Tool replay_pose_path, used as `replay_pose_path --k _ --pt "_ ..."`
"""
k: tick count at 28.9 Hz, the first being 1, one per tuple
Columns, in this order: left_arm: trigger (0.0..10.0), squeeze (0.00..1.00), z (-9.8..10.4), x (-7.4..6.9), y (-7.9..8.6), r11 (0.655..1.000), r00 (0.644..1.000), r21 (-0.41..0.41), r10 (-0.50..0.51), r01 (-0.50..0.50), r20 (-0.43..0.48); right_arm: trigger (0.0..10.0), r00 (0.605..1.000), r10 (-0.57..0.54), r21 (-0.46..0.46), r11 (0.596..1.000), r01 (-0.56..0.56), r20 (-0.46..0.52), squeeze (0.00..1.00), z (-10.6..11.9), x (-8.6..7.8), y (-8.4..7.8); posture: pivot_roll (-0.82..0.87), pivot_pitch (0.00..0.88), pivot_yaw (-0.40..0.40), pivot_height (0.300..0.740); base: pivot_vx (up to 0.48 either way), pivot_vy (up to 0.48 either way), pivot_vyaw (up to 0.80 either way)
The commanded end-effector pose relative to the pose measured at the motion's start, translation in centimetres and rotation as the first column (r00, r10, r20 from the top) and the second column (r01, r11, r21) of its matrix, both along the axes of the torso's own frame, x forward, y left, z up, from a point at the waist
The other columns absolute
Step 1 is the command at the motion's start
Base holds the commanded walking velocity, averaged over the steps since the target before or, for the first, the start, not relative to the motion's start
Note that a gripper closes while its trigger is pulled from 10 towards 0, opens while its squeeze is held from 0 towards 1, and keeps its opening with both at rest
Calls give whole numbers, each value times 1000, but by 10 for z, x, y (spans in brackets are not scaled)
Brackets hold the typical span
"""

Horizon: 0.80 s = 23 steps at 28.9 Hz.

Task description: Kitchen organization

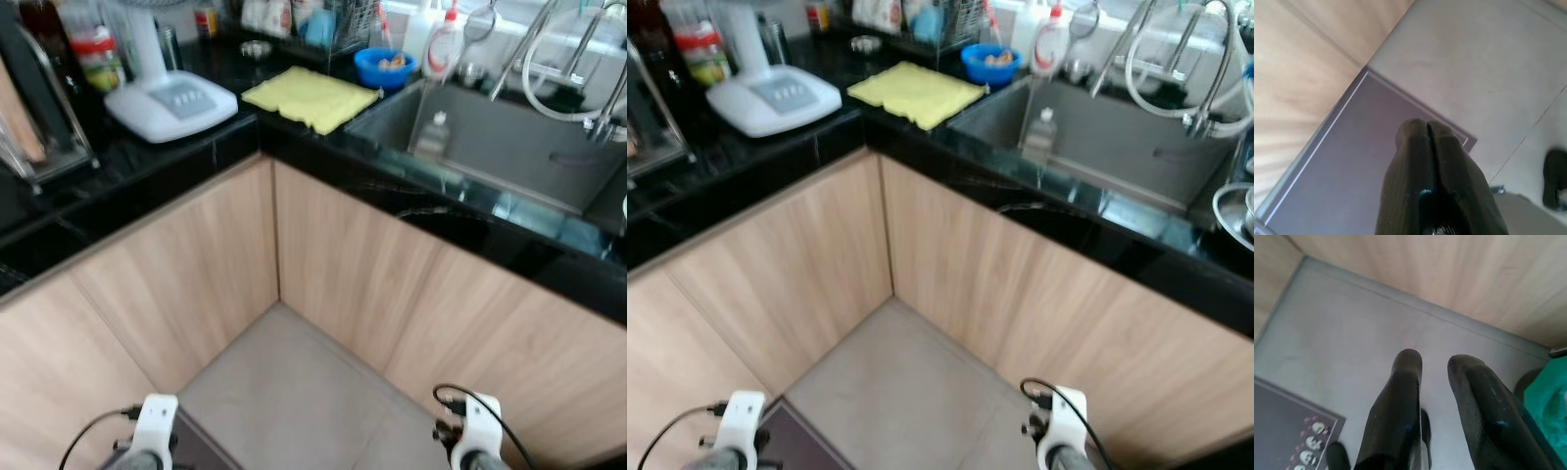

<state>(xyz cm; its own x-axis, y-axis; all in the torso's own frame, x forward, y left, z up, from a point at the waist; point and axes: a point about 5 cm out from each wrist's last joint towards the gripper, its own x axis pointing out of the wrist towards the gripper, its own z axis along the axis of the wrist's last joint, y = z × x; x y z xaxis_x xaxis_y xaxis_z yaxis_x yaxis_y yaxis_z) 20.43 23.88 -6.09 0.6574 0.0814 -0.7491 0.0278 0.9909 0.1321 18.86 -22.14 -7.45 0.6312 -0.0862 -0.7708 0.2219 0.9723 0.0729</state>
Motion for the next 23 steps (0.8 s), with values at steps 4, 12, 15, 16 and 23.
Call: replay_pose_path --k 4,12,15,16,23 --pt "10000 0 -2 -1 -5 1000 1000 -16 -4 4 -11 10000 1000 -17 -11 1000 17 -6 0 0 -2 -6 29 0 -26 740 315 0 0" --pt "10000 0 -3 -2 -5 1000 1000 -16 -2 2 -17 10000 1000 -14 -12 1000 14 -7 0 1 -1 -6 30 0 -24 740 310 0 0" --pt "10000 0 -3 -2 -5 1000 1000 -16 -2 2 -16 10000 1000 -15 -10 1000 15 -6 0 1 -1 -6 29 0 -21 740 289 0 0" --pt "10000 0 -3 -2 -5 1000 1000 -19 -1 1 -12 10000 1000 -15 -10 1000 15 -6 0 1 -1 -5 29 0 -21 740 0 0 0" --pt "10000 0 -2 -1 -6 1000 1000 -27 -3 3 -1 10000 1000 -7 -9 1000 7 -25 0 -1 -2 -4 30 0 -19 740 0 0 -467"
